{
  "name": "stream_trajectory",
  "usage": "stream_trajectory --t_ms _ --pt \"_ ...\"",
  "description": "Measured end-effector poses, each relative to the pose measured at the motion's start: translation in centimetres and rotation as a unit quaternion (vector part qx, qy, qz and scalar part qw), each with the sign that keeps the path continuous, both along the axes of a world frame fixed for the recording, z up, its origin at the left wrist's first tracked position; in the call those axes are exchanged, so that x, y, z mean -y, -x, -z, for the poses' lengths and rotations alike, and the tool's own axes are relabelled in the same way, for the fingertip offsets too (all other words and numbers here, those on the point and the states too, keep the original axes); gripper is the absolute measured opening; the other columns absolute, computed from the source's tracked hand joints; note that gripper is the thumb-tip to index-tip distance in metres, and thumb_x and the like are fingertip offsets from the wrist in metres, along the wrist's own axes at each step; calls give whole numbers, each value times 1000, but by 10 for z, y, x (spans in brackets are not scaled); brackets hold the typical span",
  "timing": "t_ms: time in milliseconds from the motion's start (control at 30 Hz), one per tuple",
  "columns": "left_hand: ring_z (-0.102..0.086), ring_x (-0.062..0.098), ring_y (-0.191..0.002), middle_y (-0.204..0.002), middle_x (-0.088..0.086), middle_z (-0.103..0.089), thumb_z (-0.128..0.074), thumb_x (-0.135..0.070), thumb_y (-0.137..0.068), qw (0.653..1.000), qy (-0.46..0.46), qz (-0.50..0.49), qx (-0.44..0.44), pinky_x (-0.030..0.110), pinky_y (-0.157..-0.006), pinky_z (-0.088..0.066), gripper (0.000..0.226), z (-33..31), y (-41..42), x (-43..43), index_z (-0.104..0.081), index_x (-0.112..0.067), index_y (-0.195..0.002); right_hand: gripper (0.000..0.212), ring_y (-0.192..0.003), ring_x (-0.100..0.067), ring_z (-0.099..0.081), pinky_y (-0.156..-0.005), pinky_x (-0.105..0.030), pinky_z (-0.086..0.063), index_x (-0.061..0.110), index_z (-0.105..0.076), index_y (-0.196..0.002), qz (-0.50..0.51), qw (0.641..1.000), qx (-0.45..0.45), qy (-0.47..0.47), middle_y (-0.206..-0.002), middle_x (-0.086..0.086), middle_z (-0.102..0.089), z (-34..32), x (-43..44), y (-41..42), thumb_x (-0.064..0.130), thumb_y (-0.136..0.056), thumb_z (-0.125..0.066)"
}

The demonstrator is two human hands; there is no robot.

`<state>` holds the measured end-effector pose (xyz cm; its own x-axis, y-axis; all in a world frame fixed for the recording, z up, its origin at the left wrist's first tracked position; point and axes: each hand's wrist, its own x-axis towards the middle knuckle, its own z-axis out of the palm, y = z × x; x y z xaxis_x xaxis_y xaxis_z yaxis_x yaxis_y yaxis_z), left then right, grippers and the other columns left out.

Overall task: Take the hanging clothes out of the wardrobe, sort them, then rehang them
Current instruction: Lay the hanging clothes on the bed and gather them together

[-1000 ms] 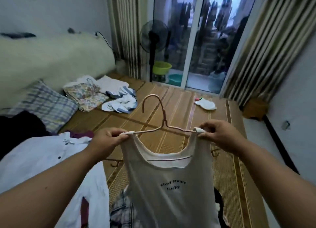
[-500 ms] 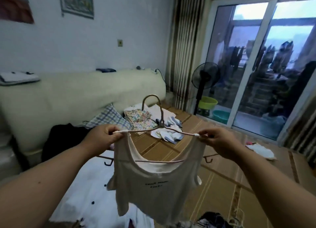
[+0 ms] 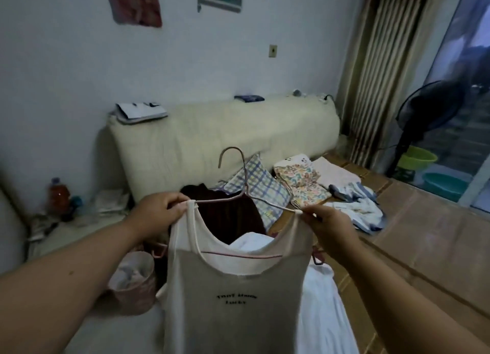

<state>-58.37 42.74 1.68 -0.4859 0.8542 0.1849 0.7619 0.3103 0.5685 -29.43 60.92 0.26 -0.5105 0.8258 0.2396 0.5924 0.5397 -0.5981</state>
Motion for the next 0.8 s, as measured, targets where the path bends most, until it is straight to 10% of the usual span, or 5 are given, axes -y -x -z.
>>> stream_trajectory --t_ms 300,467,800 --pt "-59 18 -97 -108 2 -69 -56 -23 -93 993 7 -110 -30 25 -74 -37 21 6 140 -19 -70 -18 -108 18 -77 -19 -62 -70 -41 -56 21 -69 -104 -49 995 -24 82 -90 2 -64 26 -23 158 29 -94 -56" --pt "-55 13 -90 -100 -3 -67 -56 -22 -93 992 36 -116 -18 26 -74 -38 16 28 207 -72 -70 -21 -102 21 -74 -13 -52 -50 -13 -34 19 -66 -110 -41 996 38 76 -92 1 -61 52 -76 223 27 -95 -53" --pt "-59 14 -85 -89 -5 -64 -57 -24 -91 988 120 -93 30 24 -64 -38 20 108 322 -222 -60 -38 -77 20 -64 -6 -54 -41 -9 -34 17 -64 -111 -26 980 119 160 -92 -1 -62 107 -218 338 24 -96 -53"
